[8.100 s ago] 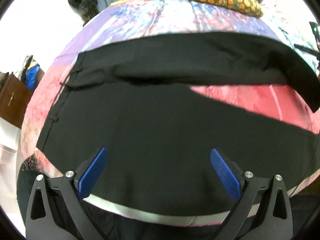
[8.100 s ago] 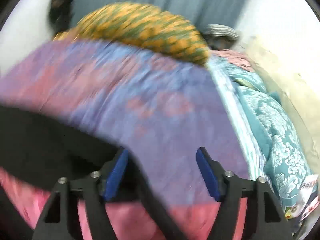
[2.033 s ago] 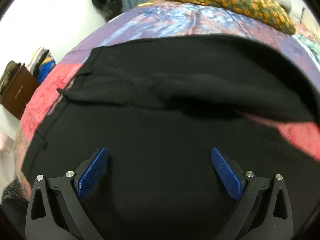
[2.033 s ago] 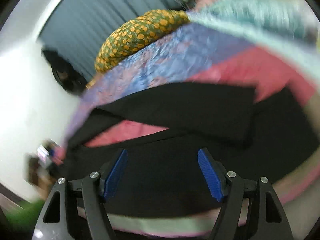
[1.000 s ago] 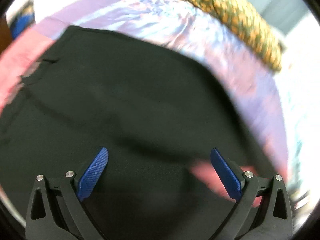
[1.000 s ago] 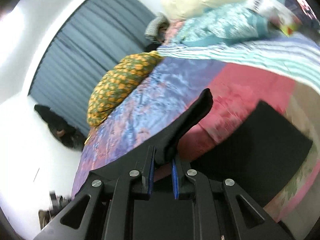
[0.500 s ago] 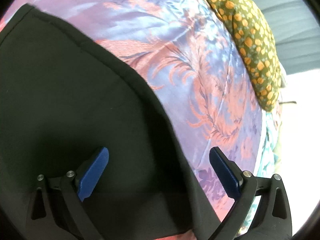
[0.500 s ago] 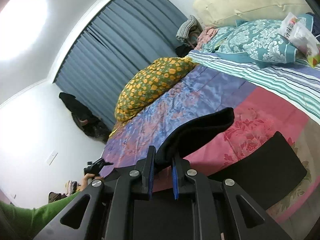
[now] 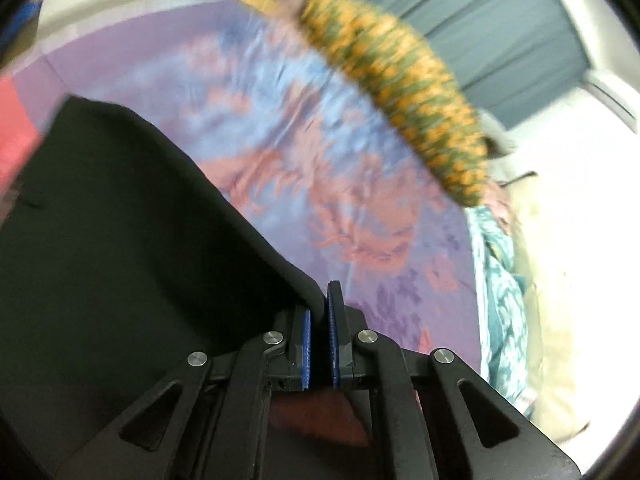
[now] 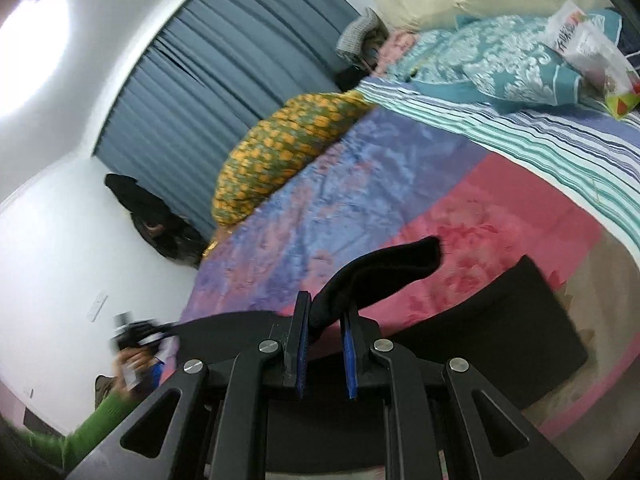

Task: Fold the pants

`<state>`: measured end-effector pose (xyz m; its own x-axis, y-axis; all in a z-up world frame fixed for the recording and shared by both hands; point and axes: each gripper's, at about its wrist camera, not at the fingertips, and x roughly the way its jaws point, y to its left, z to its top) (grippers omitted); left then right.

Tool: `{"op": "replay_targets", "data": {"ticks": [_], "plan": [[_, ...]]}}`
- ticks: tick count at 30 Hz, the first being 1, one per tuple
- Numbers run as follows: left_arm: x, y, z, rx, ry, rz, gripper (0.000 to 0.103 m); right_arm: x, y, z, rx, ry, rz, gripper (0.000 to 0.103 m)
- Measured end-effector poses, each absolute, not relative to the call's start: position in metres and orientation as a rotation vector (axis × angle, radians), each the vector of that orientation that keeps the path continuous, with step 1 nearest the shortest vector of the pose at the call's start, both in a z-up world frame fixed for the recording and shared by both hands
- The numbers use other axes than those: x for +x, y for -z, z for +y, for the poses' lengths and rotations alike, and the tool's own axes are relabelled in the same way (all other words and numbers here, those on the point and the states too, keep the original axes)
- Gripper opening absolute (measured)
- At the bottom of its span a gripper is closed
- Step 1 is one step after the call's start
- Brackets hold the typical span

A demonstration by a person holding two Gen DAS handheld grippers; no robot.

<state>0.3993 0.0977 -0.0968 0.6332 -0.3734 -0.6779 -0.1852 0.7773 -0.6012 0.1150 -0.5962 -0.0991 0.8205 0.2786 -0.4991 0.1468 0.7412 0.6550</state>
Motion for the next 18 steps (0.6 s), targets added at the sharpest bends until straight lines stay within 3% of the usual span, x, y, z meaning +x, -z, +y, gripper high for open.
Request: {"op": "replay_targets", "data": {"ticks": [3, 8, 13, 18], "plan": [[0.315, 0.098, 0.097, -0.638, 0.113, 0.904, 0.007, 0.121, 0.112, -0.615, 0.741, -0.049, 0.663, 0.015], [0.236, 0.166, 0.083, -0.603, 0.023, 1.068, 0.007, 0.121, 0.162, -0.639, 0.687, 0.079, 0.882, 0.015], [0.225, 0.174, 0.066, -0.515, 0.013, 1.094, 0.007, 0.118, 0.184, -0.637, 0.582, 0.145, 1.025, 0.014], [0.224, 0.179, 0.057, -0.527, 0.015, 1.114, 0.007, 0.114, 0.182, -0.642, 0.517, 0.196, 1.04, 0.014]]}}
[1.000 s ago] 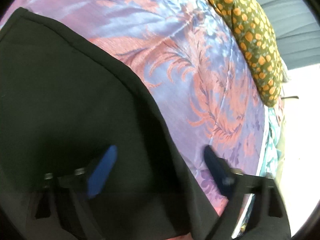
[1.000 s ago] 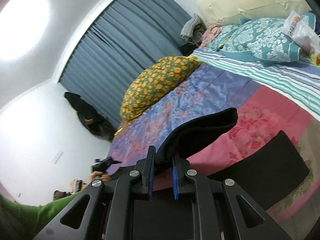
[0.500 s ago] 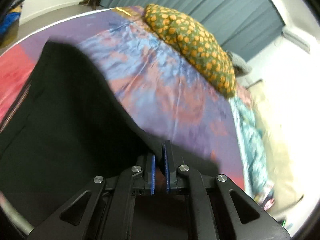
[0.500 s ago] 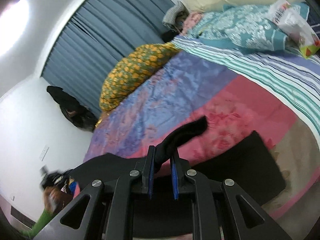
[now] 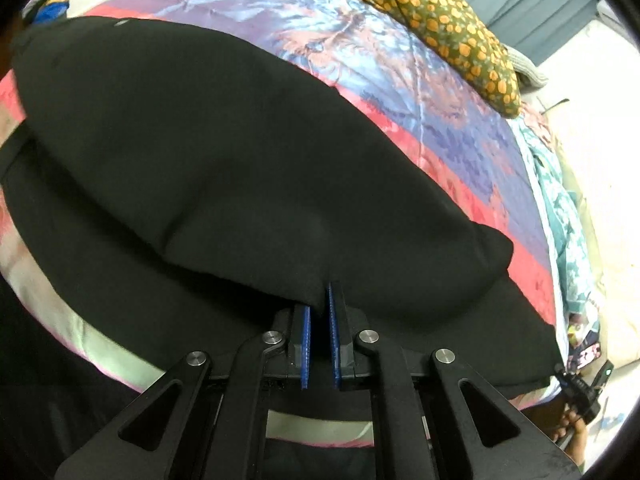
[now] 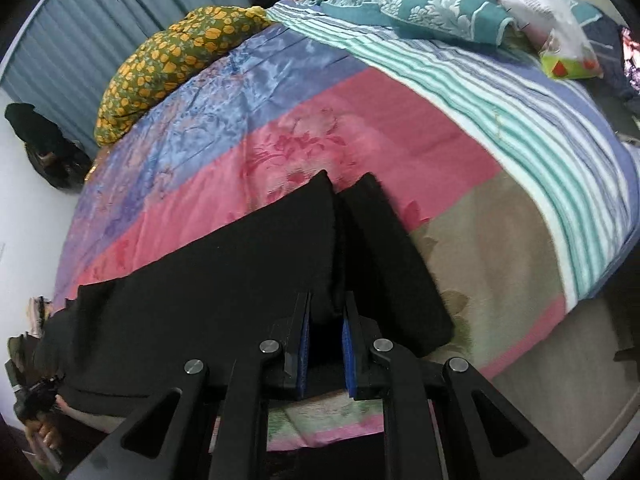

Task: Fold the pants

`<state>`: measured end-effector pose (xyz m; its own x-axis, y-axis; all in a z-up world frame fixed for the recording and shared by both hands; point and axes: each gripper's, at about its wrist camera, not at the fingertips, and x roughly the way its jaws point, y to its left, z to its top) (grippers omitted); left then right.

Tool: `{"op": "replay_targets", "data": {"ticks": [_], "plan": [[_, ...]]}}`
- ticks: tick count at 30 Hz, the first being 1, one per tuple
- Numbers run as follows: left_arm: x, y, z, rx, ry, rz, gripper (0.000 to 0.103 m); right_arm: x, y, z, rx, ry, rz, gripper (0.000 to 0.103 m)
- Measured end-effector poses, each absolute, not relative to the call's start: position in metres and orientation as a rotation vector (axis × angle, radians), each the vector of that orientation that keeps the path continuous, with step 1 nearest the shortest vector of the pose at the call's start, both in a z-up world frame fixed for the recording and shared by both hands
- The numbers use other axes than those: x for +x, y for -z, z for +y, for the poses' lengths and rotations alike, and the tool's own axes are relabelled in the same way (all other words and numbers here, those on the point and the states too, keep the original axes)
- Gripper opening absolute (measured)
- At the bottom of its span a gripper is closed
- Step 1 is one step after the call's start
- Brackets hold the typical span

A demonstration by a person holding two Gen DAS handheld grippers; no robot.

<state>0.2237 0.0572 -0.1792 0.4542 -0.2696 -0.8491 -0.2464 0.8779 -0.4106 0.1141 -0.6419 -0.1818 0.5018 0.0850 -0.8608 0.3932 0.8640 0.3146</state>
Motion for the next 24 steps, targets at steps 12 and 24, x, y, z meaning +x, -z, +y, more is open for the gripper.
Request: {"op": "replay_targets", "data": {"ticks": [12, 24], "plan": [[0.201, 0.186, 0.036, -0.445, 0.061, 1.15, 0.006, 0.108, 0.183, -0.652, 0.425, 0.316, 1.123, 0.014], [0.188, 0.183, 0.037, -0.432, 0.05, 1.143, 0.005, 0.104, 0.191, -0.655, 0.481, 0.338, 1.145, 0.014]]}}
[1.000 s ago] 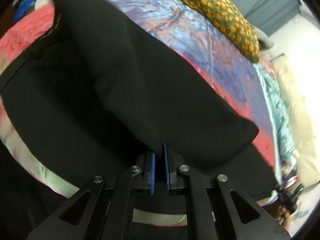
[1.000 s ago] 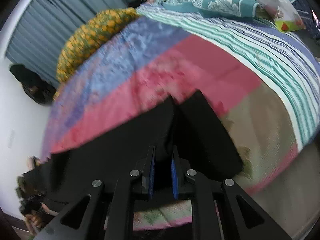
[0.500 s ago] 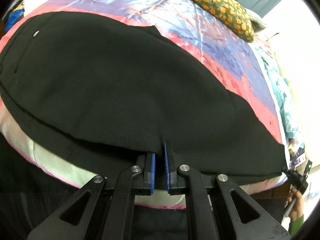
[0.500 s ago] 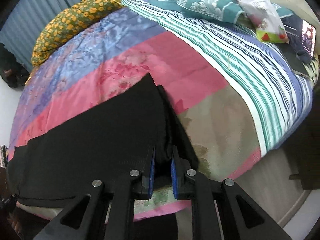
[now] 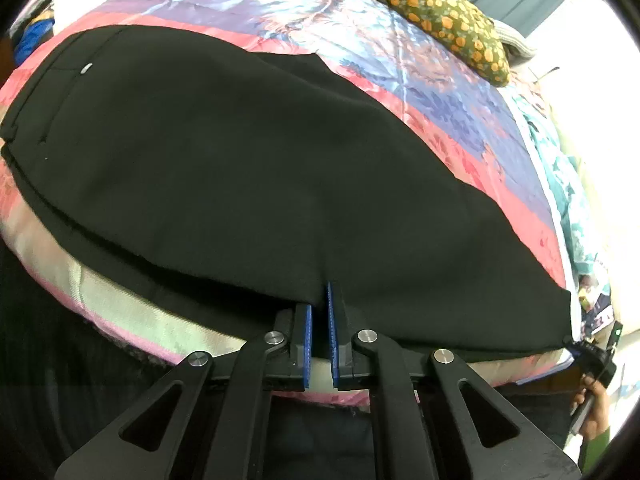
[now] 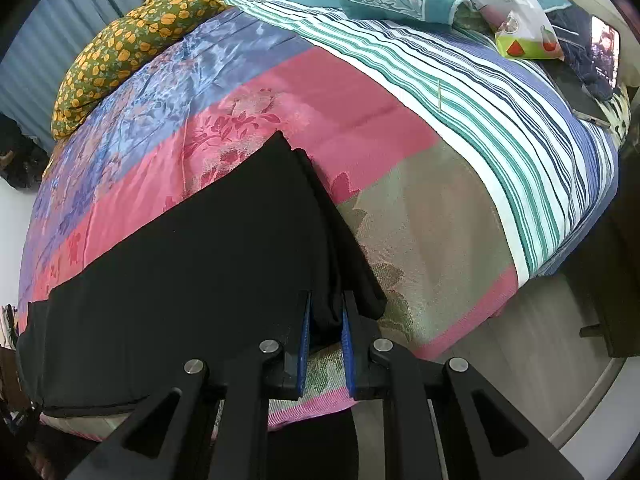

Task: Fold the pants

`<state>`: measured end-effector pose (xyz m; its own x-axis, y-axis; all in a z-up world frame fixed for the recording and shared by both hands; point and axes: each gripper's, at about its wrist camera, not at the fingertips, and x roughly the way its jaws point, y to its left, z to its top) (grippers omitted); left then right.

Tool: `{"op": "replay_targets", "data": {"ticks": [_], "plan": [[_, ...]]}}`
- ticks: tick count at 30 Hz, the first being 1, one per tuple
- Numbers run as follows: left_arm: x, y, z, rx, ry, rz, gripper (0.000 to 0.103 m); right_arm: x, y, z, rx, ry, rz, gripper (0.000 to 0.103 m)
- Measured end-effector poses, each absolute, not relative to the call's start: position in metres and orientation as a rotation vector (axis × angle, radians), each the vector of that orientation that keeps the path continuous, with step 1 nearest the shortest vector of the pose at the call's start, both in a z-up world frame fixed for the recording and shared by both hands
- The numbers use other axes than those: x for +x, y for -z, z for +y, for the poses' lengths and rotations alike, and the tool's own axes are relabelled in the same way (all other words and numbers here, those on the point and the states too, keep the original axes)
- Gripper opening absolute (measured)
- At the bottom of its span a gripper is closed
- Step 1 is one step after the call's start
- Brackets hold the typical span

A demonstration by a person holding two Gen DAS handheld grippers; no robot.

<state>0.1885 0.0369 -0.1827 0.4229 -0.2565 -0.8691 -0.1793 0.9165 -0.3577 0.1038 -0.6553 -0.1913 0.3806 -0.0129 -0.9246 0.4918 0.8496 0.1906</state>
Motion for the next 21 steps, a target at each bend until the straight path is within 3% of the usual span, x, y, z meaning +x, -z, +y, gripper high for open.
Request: {"op": "replay_targets", "data": {"ticks": [12, 15, 16, 18, 19, 20, 21], "plan": [[0.179, 0.193, 0.037, -0.383, 0.046, 1.175, 0.004, 0.102, 0.198, -0.655, 0.493, 0.361, 1.16, 0.014], [0.178, 0.196, 0.04, -0.404, 0.04, 1.198, 0.013, 0.102, 0.197, -0.653, 0.502, 0.385, 1.153, 0.016], [0.178, 0.195, 0.043, -0.413, 0.032, 1.206, 0.019, 0.101, 0.196, -0.652, 0.512, 0.391, 1.147, 0.02], [0.17, 0.187, 0.052, -0.407, -0.013, 1.221, 0.041, 0.096, 0.192, -0.649, 0.533, 0.394, 1.142, 0.043], [0.164, 0.183, 0.057, -0.4, -0.031, 1.216, 0.054, 0.094, 0.189, -0.648, 0.531, 0.409, 1.138, 0.072], [0.156, 0.175, 0.064, -0.403, -0.042, 1.195, 0.058, 0.087, 0.181, -0.645, 0.517, 0.444, 1.108, 0.08], [0.148, 0.165, 0.074, -0.405, -0.053, 1.163, 0.059, 0.079, 0.17, -0.642, 0.489, 0.479, 1.067, 0.08]]}}
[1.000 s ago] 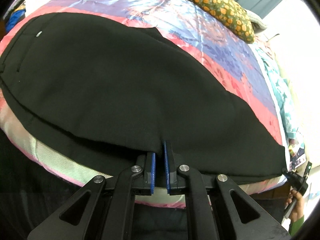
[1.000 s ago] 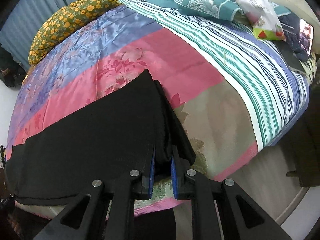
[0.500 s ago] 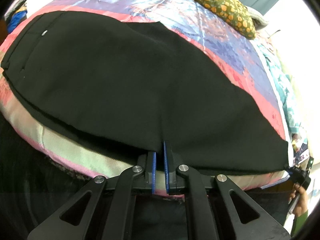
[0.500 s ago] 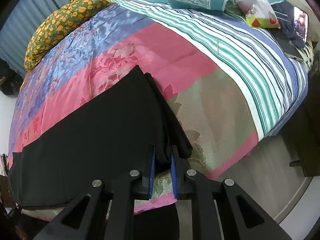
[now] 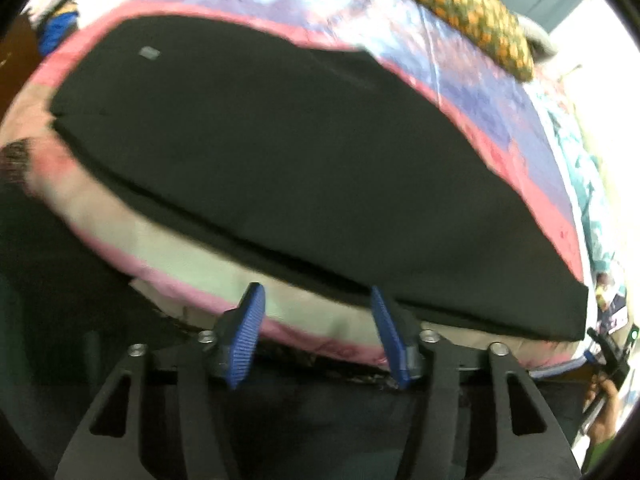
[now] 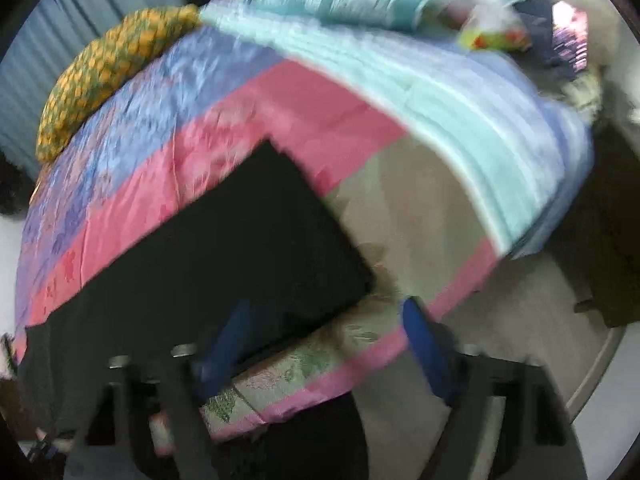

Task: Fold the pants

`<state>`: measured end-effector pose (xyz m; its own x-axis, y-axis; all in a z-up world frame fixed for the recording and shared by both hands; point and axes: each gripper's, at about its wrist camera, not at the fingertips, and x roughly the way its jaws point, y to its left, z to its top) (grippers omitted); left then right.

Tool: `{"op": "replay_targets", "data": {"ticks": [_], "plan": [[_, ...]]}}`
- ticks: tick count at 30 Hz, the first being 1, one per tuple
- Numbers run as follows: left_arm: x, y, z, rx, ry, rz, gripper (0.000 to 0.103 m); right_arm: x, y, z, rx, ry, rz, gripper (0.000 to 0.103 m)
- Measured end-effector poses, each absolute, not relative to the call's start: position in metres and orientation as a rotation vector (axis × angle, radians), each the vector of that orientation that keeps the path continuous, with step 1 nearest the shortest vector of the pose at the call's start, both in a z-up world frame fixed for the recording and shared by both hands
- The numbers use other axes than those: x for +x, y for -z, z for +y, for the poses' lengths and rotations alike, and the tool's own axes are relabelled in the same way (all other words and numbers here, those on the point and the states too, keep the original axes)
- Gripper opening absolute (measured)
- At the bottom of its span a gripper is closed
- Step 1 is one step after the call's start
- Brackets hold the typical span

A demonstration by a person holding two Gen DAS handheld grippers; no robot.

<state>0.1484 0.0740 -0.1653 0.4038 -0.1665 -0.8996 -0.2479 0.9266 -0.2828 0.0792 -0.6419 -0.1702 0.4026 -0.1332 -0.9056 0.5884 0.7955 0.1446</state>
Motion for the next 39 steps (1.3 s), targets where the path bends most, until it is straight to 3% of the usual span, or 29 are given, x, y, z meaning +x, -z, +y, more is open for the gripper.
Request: {"op": "replay_targets", "data": {"ticks": [5, 9, 10, 11, 13, 17, 21, 22, 24, 26, 28, 34, 39], "plan": [[0.16, 0.147, 0.126, -0.408, -0.182, 1.058, 0.06, 0.062, 0.121, -0.597, 0.368, 0.507, 0.891, 0.08], [0.199, 0.155, 0.14, -0.379, -0.165, 1.016, 0.06, 0.093, 0.114, -0.516, 0.329, 0.255, 0.891, 0.08], [0.21, 0.161, 0.136, -0.329, -0.155, 1.037, 0.052, 0.1, 0.116, -0.498, 0.313, 0.207, 0.899, 0.08], [0.219, 0.174, 0.13, -0.265, -0.126, 1.07, 0.034, 0.116, 0.121, -0.463, 0.287, 0.117, 0.915, 0.08], [0.223, 0.194, 0.123, -0.162, -0.129, 1.144, 0.012, 0.14, 0.13, -0.411, 0.266, -0.01, 0.936, 0.08], [0.196, 0.195, 0.119, -0.058, -0.135, 1.129, 0.01, 0.171, 0.157, -0.325, 0.21, -0.181, 0.952, 0.08], [0.173, 0.198, 0.122, -0.049, -0.165, 1.171, 0.011, 0.18, 0.21, -0.256, 0.117, -0.229, 1.114, 0.085], [0.166, 0.197, 0.124, -0.075, -0.174, 1.185, 0.013, 0.171, 0.214, -0.241, 0.038, -0.197, 1.087, 0.09], [0.163, 0.189, 0.133, -0.164, -0.179, 1.169, 0.027, 0.156, 0.215, -0.225, -0.046, -0.173, 1.033, 0.09], [0.168, 0.168, 0.132, -0.192, -0.175, 1.077, 0.063, 0.154, 0.215, -0.233, 0.03, -0.165, 1.035, 0.091], [0.182, 0.152, 0.125, -0.189, -0.169, 1.005, 0.078, 0.156, 0.217, -0.232, 0.016, -0.177, 1.038, 0.092], [0.25, 0.142, 0.084, -0.189, -0.118, 0.941, 0.084, 0.16, 0.219, -0.235, 0.01, -0.19, 1.012, 0.095], [0.252, 0.213, 0.052, -0.028, -0.191, 1.085, 0.085, 0.161, 0.221, -0.235, 0.006, -0.219, 1.014, 0.103]]}}
